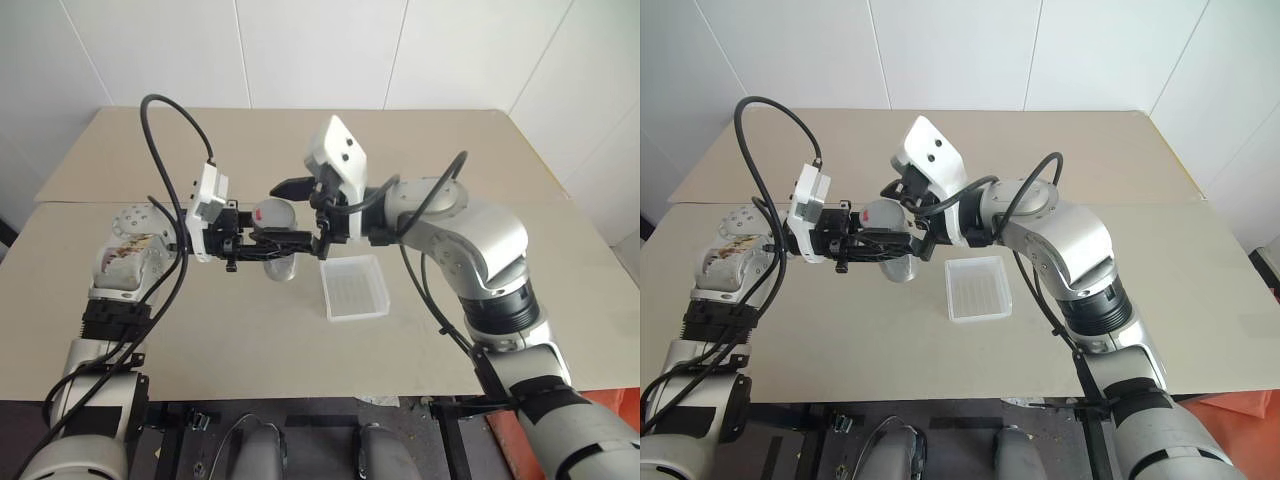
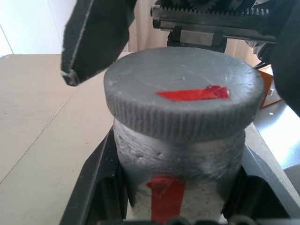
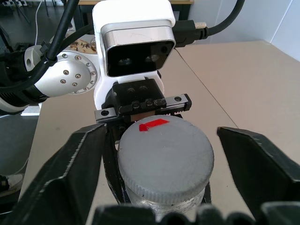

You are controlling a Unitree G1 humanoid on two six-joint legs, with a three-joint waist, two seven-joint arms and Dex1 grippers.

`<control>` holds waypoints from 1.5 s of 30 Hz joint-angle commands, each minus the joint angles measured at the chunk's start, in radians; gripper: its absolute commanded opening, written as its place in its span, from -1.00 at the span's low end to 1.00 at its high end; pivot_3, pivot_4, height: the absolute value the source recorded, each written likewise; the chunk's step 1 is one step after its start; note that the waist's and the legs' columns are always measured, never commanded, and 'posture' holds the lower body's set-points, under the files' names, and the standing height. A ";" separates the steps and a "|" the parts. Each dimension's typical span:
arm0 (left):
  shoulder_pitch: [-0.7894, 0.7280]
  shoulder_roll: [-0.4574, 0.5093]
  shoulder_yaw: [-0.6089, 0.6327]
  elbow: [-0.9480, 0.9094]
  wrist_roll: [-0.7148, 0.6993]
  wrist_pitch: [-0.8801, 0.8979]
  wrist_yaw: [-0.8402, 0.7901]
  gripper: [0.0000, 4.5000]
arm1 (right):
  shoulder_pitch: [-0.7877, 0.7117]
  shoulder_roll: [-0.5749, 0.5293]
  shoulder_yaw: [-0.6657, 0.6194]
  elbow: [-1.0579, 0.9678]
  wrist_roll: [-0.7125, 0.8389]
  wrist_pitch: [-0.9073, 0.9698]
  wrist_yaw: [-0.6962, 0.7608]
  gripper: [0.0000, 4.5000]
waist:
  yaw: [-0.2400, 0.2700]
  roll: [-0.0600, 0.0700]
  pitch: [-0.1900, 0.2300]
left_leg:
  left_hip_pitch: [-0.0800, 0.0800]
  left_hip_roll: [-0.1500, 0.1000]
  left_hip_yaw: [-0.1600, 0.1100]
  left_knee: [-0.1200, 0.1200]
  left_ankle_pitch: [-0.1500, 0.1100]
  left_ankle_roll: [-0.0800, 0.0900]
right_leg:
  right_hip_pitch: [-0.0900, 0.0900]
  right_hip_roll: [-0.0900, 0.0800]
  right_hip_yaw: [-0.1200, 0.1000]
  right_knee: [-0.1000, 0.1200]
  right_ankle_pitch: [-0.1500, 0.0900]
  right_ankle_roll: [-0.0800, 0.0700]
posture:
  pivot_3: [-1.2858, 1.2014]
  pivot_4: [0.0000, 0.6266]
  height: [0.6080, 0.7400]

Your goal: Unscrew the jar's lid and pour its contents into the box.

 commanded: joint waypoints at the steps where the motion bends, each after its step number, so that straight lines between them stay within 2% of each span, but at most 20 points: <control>1: -0.008 0.014 0.020 -0.034 -0.010 -0.012 0.001 -0.10 | -0.022 0.005 -0.018 -0.019 -0.001 -0.011 0.001 0.31 | 0.000 0.000 0.000 | 0.000 0.000 0.000 0.000 0.000 0.000 | 0.000 0.000 0.000 0.000 0.000 0.000 | 0.03 -0.52 1.00; 2: -0.007 0.014 0.020 -0.034 -0.009 -0.013 0.001 -0.10 | -0.022 0.008 -0.020 -0.018 -0.003 -0.008 -0.004 0.22 | 0.000 0.000 0.000 | 0.000 0.000 0.000 0.000 0.000 0.000 | 0.000 0.000 0.000 0.000 0.000 0.000 | 0.03 -0.52 1.00; 9: 0.002 0.021 0.015 -0.043 -0.008 -0.014 -0.005 -0.10 | -0.040 0.016 -0.076 0.002 0.033 0.025 -0.022 0.22 | 0.000 0.000 0.000 | 0.000 0.000 0.000 0.000 0.000 0.000 | 0.000 0.000 0.000 0.000 0.000 0.000 | 0.03 -0.52 1.00; 14: 0.042 0.044 -0.008 -0.040 0.028 -0.079 -0.046 -0.10 | -0.086 -0.040 -0.287 0.079 0.192 0.173 -0.021 0.22 | 0.001 0.000 0.000 | 0.000 0.000 0.000 0.000 0.000 0.000 | 0.000 0.000 0.000 0.000 0.000 0.000 | 0.03 -0.52 1.00; 16: 0.046 0.042 -0.006 -0.036 0.028 -0.085 -0.045 -0.10 | -0.072 -0.081 -0.329 0.074 0.207 0.197 -0.029 0.22 | 0.007 0.000 0.000 | 0.000 0.000 0.000 0.000 0.000 0.000 | 0.000 0.000 -0.001 0.000 0.000 0.000 | 0.03 -0.52 1.00; 19: 0.039 0.028 0.007 -0.023 0.027 -0.086 -0.019 -0.10 | 0.044 -0.174 -0.357 -0.002 0.134 0.135 -0.066 0.22 | 0.010 0.000 0.000 | -0.001 0.000 0.000 -0.001 0.000 0.000 | 0.001 0.000 -0.001 0.000 0.000 0.000 | 0.03 -0.52 1.00; 24: 0.028 -0.006 0.020 -0.016 0.029 -0.088 0.036 -0.10 | 0.397 -0.320 -0.360 -0.115 -0.074 -0.078 -0.144 0.22 | 0.013 0.000 0.000 | -0.002 -0.001 0.001 0.000 0.000 0.000 | 0.000 -0.002 0.000 -0.001 0.000 0.000 | 0.03 -0.52 1.00; 28: 0.019 -0.032 0.015 -0.009 0.051 -0.100 0.089 -0.10 | 0.601 -0.328 -0.394 -0.106 -0.132 -0.180 -0.179 0.22 | 0.007 0.000 0.000 | -0.002 -0.002 0.001 0.000 0.000 0.000 | -0.001 -0.002 0.001 -0.002 0.000 0.000 | 0.03 -0.52 1.00; 32: 0.000 -0.068 0.010 0.004 0.087 -0.133 0.166 -0.10 | 0.666 -0.323 -0.341 0.012 -0.225 -0.209 -0.232 0.22 | -0.008 0.000 0.000 | 0.003 -0.001 0.002 0.000 0.000 0.000 | 0.003 -0.001 0.002 -0.001 0.000 0.000 | 0.03 -0.52 1.00; 37: -0.017 -0.102 -0.007 0.006 0.155 -0.193 0.256 -0.10 | 0.686 -0.344 -0.348 0.024 -0.203 -0.158 -0.173 0.94 | -0.003 0.000 0.000 | 0.004 -0.001 0.002 -0.001 0.000 0.000 | 0.003 -0.001 0.003 -0.002 0.000 0.000 | 0.03 -0.52 1.00; 38: -0.022 -0.101 -0.022 0.015 0.192 -0.231 0.272 -0.10 | 0.685 -0.356 -0.354 0.016 -0.194 -0.144 -0.157 1.00 | -0.002 0.000 0.000 | 0.003 -0.001 0.002 0.000 0.000 0.000 | 0.003 -0.001 0.003 -0.002 0.000 0.000 | 0.03 -0.52 1.00; 43: -0.057 -0.123 -0.093 0.074 0.389 -0.445 0.422 -0.10 | 0.662 -0.447 -0.442 -0.074 -0.044 -0.005 -0.036 1.00 | 0.006 0.000 0.000 | 0.003 -0.001 0.001 0.000 0.000 0.000 | 0.003 -0.001 0.002 -0.002 0.000 0.000 | 0.03 -0.52 1.00; 45: -0.106 -0.119 -0.156 0.160 0.590 -0.650 0.598 -0.10 | 0.611 -0.473 -0.497 -0.118 0.070 0.103 0.003 1.00 | 0.009 0.000 0.000 | 0.003 -0.001 0.001 0.000 0.000 0.000 | 0.004 -0.001 0.002 -0.002 0.000 0.000 | 0.03 -0.52 1.00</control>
